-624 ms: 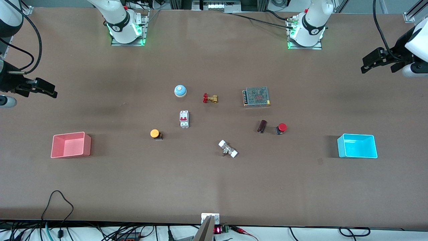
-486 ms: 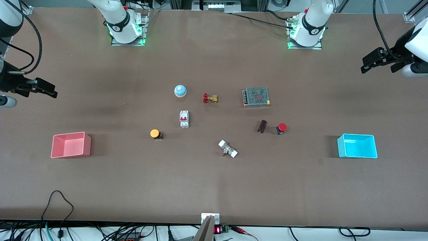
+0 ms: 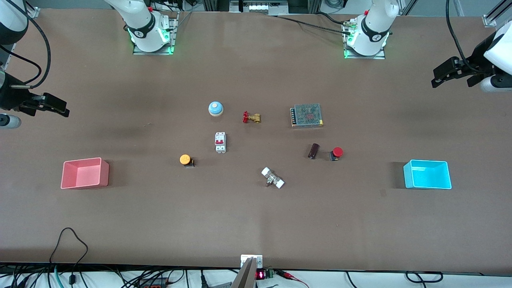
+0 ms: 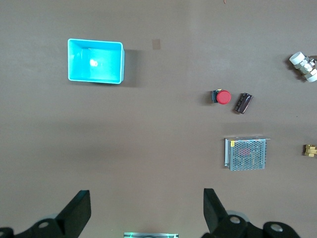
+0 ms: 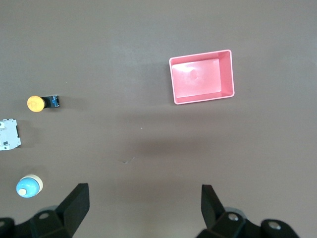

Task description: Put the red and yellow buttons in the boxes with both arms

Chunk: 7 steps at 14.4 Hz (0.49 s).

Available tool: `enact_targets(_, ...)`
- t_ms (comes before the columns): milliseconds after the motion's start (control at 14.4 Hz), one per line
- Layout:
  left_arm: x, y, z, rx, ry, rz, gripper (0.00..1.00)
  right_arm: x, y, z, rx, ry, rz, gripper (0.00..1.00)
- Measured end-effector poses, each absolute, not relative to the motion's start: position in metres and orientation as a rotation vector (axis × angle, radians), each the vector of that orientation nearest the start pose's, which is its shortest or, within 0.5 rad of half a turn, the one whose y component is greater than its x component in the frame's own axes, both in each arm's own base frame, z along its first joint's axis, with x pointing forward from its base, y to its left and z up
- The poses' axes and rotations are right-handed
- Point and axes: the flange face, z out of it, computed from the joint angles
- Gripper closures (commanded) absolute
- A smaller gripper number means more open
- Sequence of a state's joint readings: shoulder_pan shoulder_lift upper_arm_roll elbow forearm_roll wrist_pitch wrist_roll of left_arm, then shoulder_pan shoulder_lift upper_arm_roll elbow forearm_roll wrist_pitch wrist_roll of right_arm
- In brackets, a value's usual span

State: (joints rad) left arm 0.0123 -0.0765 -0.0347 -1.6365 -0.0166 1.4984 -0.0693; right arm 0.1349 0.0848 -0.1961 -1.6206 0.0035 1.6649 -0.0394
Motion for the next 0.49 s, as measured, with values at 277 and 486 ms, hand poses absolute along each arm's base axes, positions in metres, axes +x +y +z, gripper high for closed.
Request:
enact_targets(277,0.531,-0.019,0.623,-3.149,-0.059,0.132,0.00,0.583,-0.028,0.545,-3.144,0.031,0.160,0.00)
enact_targets(486,0.547,-0.027,0.599,-3.147,-0.036,0.188,0.00,0.586,-0.025,0.534,-3.143,0.024,0.206,0.00)
